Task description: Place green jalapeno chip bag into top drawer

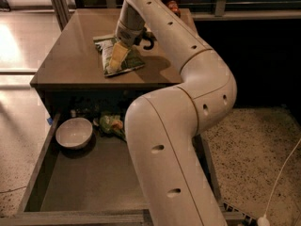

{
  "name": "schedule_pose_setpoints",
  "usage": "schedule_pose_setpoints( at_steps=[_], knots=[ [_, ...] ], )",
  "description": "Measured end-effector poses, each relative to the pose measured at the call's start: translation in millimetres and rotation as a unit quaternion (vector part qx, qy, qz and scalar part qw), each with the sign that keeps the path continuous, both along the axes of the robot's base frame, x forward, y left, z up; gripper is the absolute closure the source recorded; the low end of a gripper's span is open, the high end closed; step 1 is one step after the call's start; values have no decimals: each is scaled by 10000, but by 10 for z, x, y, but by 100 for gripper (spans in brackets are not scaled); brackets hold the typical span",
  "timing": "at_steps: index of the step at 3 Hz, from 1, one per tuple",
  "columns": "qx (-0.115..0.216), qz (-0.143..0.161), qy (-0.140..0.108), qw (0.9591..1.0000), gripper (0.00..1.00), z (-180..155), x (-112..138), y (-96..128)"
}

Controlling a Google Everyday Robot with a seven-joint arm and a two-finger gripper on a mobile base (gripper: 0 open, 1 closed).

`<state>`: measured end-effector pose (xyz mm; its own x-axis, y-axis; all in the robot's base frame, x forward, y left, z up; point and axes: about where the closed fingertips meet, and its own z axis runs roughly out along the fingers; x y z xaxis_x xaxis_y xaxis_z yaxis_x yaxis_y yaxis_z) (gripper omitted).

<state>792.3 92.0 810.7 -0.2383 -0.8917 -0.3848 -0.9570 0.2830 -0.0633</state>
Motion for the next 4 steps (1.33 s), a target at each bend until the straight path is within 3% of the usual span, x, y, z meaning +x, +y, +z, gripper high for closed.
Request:
schedule_pose_setpoints(
  at_steps=[1, 2, 4],
  knots=[
    [0, 7, 5, 10000, 2, -6, -2, 3],
    [0, 7, 5, 10000, 20, -6, -2, 3],
    [0, 7, 5, 10000, 66, -6, -2, 3]
  ],
)
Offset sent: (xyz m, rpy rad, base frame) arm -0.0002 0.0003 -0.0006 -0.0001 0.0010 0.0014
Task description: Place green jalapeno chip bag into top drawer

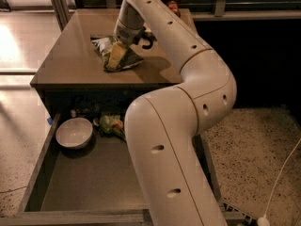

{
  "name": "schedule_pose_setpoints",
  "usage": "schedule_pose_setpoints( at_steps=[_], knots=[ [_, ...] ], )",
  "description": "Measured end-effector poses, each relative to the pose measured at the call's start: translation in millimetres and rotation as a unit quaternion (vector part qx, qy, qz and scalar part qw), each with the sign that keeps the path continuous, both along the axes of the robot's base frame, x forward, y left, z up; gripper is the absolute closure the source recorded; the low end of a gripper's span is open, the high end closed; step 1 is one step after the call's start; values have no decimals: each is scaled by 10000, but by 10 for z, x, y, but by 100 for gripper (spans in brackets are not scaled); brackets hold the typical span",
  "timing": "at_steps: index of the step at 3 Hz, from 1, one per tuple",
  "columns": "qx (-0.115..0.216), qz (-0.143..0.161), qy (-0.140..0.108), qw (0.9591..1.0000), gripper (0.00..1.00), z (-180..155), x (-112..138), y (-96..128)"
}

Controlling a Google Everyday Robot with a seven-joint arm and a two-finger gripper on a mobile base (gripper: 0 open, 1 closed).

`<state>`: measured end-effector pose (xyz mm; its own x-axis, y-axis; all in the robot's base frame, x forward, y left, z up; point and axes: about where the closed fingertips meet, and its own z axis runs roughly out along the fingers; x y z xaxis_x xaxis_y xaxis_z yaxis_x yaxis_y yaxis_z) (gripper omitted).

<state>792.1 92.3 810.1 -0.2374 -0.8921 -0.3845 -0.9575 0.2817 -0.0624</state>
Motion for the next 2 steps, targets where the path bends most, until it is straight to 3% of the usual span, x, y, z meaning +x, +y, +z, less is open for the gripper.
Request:
schedule_pose_setpoints(
  at_steps=[1, 2],
  knots=[
    [0, 0, 0, 10000, 97, 0, 0, 0],
    [0, 0, 0, 10000, 100, 30, 0, 1]
  ],
)
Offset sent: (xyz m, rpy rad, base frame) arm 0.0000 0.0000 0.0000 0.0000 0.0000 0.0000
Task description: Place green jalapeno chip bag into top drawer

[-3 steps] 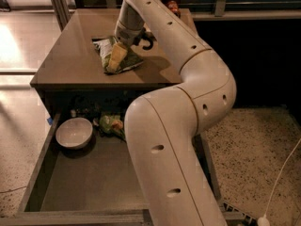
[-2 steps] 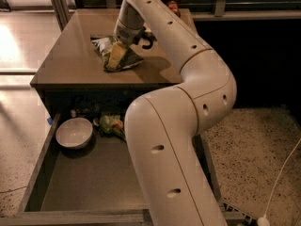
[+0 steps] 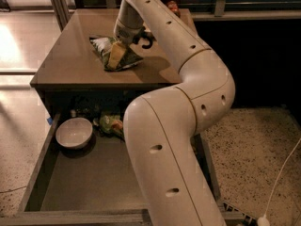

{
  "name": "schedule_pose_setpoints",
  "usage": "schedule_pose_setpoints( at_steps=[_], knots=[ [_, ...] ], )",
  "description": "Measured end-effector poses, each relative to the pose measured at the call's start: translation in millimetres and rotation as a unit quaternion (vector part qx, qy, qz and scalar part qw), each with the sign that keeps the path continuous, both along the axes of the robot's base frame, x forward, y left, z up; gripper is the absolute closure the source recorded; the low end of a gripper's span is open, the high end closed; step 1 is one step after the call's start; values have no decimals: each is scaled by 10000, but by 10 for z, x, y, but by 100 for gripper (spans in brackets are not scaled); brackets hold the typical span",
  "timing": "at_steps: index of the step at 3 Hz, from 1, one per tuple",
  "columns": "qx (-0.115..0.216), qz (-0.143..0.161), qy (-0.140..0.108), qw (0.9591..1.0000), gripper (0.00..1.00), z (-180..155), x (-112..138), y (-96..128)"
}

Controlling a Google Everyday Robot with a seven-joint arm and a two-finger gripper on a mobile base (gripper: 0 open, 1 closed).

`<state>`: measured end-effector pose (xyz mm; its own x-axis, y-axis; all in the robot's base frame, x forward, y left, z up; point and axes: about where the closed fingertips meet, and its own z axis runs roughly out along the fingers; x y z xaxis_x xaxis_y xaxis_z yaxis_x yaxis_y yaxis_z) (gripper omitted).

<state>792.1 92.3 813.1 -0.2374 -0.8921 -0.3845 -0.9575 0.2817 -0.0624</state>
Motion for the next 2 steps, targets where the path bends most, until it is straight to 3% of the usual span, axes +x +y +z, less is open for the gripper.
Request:
schedule_pose_setpoints(
  at_steps=[1, 2],
  knots=[
    [0, 0, -1, 10000, 100, 83, -2, -1],
    [36, -58, -158, 9999, 100, 197, 36, -79]
  ],
)
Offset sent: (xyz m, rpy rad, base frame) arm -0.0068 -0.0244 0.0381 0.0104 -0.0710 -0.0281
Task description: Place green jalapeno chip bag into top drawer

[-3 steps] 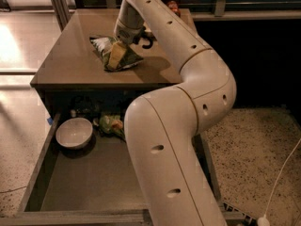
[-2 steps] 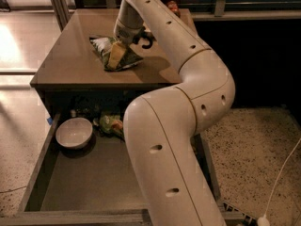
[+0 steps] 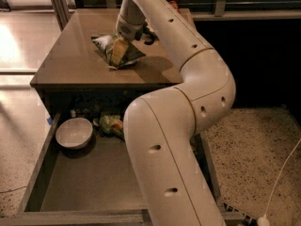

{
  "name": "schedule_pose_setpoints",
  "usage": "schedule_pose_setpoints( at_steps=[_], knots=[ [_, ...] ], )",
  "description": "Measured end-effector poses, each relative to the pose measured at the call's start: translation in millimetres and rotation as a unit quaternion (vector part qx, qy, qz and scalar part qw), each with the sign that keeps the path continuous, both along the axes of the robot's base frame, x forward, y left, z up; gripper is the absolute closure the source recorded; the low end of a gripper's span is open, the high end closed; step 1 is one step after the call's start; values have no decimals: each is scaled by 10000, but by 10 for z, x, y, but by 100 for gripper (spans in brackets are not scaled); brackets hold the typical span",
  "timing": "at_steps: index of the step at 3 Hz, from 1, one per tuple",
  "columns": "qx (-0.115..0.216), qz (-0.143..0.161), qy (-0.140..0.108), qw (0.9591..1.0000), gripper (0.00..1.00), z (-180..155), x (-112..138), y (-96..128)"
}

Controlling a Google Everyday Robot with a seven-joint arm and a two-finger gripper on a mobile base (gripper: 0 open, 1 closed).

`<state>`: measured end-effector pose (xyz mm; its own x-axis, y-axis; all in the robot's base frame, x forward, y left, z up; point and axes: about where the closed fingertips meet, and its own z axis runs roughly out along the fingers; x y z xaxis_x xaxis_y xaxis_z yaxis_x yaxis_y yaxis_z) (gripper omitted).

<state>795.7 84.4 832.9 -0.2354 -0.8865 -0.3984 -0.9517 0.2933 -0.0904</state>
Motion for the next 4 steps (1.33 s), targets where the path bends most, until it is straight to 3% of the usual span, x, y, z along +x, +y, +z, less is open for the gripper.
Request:
schedule_pose_setpoints(
  at_steps=[2, 3, 4],
  knots=[
    [59, -93, -619, 9980, 100, 463, -120, -206],
    [232, -122, -777, 9966, 100, 469, -410, -354],
    [363, -140, -755, 9964, 100, 299, -641, -492]
  ],
)
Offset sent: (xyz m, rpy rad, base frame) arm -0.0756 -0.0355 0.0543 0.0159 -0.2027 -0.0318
